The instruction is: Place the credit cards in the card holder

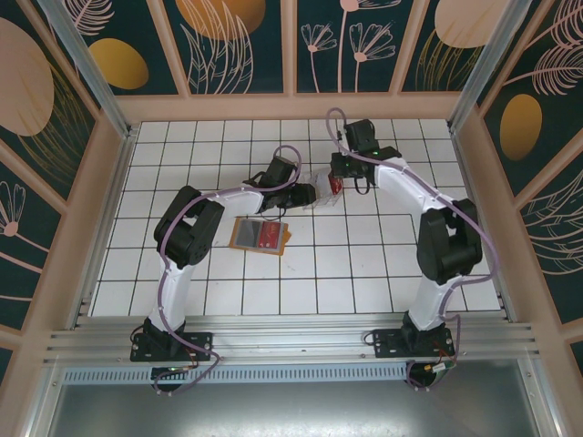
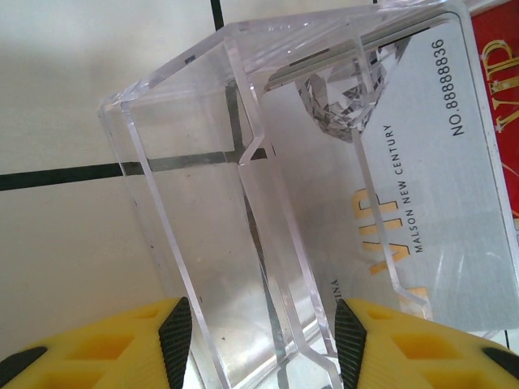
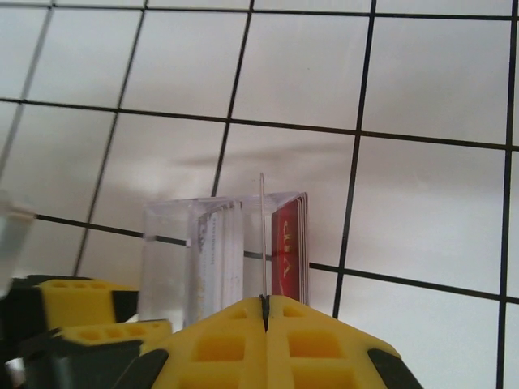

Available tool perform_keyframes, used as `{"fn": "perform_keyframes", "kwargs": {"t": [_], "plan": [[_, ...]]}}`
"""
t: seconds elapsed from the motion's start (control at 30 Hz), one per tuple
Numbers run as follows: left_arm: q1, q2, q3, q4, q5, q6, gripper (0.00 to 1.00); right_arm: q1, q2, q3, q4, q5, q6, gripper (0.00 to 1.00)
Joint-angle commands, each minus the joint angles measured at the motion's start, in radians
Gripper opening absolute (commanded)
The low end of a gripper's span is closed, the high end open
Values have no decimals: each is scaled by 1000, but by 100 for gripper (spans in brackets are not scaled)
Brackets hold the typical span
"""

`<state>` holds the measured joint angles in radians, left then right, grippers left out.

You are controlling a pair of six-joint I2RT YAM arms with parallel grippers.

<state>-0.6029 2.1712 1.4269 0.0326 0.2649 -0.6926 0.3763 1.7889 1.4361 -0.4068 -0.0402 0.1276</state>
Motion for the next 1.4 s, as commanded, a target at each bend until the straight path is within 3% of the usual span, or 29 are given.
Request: {"fn": "perform_keyframes", "kwargs": {"t": [0.0,0.2,0.37,0.57,0.7,0.8,1.03,1.37], "plan": [[0,-57,-13,-31,-12,11,53,-28,-92,-55,63,-129,57,4],[17,-200,-55,-80,-63,41,54,-45,-226,-212,202,-356,175,4],[73,-369,-188,-127,-137,73,55,-15,-319,-456,482,-532,393,3],[173,-557,-417,-138,-177,76,55,139,-328,-635,700,-440,557,3],[219,-651,-568,-138,-212,65,54,263,-242,-713,909,-391,696,2],[253,-683,-659,-127,-222,49,52,337,-142,-685,967,-356,726,2],[282,-672,-762,-88,-196,40,46,382,0,-640,1040,-302,754,1],[284,-645,-814,-38,-134,37,28,385,94,-582,1038,-329,759,1]]}}
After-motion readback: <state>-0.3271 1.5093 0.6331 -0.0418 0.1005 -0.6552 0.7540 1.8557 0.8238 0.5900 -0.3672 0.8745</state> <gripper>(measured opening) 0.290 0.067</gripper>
